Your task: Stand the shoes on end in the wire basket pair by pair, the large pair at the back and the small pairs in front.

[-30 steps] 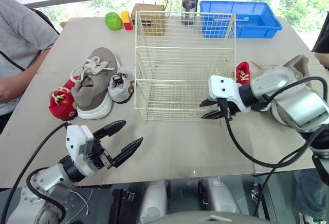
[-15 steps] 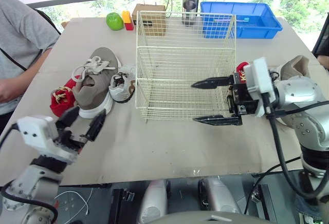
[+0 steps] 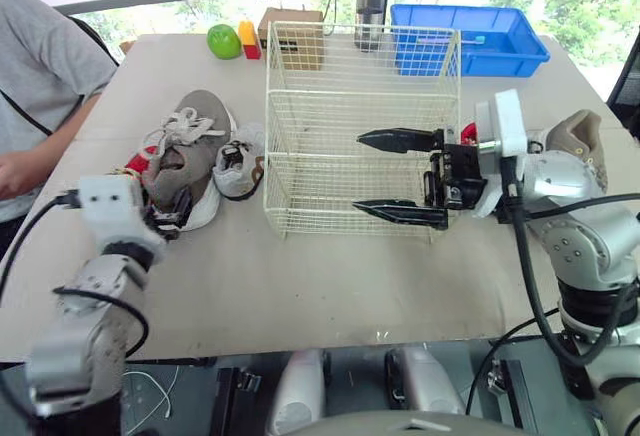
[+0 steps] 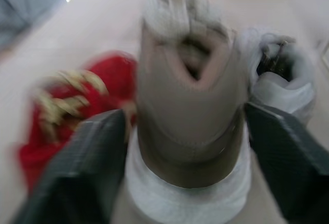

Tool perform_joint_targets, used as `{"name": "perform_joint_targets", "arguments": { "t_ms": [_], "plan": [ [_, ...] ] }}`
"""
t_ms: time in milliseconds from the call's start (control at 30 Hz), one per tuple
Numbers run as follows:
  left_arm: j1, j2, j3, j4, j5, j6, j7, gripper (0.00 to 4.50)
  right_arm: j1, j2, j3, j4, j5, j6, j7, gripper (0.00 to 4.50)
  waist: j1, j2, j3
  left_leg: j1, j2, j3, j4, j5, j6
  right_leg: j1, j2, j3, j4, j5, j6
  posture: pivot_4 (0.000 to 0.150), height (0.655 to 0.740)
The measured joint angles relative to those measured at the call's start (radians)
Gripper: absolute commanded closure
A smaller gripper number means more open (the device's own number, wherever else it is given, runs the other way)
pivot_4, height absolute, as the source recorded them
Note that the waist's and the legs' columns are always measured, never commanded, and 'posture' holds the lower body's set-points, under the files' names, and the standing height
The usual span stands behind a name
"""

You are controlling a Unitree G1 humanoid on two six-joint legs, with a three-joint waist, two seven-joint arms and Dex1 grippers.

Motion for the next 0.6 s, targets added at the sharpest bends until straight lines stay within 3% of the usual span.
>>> {"name": "perform_joint_targets", "arguments": {
  "t_ms": [67,167,267,433,600],
  "plan": [
    [-0.013,0.000,-0.002,0.035,0.017,-0.018,-0.022,3.17,0.001,-0.002,0.006,0.001,-0.005,-0.004,-0.006,0.94,0.002,0.000,0.000,0.000,0.001,0.000,0.000,0.000,0.000,0.000,0.000,0.000,0.000,0.000,0.000,0.150,0.7400],
    [-0.024,0.000,-0.005,0.058,0.044,-0.034,-0.055,4.03,0.004,-0.017,0.008,-0.002,-0.005,0.006,-0.015,0.94,0.005,0.000,0.000,0.000,0.000,0.000,0.000,0.000,0.000,0.000,-0.002,0.000,0.000,0.000,-0.001,0.150,0.7400],
    [-0.033,-0.020,-0.004,0.058,0.060,-0.043,-0.060,4.05,0.014,-0.029,0.008,-0.009,-0.001,0.026,-0.036,0.94,0.010,0.000,0.000,0.000,0.000,0.000,0.000,0.000,0.000,0.000,-0.002,0.000,0.000,-0.001,-0.001,0.150,0.7400],
    [-0.067,-0.158,0.043,-0.013,0.046,-0.128,-0.007,4.05,0.022,-0.054,0.017,-0.024,-0.038,0.026,-0.072,0.94,0.010,-0.007,0.003,-0.003,0.001,-0.001,0.001,0.000,0.000,-0.001,-0.008,-0.001,-0.001,0.001,0.002,0.150,0.7400],
    [-0.283,-0.140,0.097,-0.213,0.045,-0.187,0.091,4.05,-0.063,-0.044,0.012,0.019,-0.060,0.030,-0.131,0.94,0.006,-0.012,0.004,-0.004,-0.001,-0.002,0.001,0.000,0.000,-0.001,-0.009,-0.003,0.000,0.002,0.003,0.150,0.7400]
  ]
}}
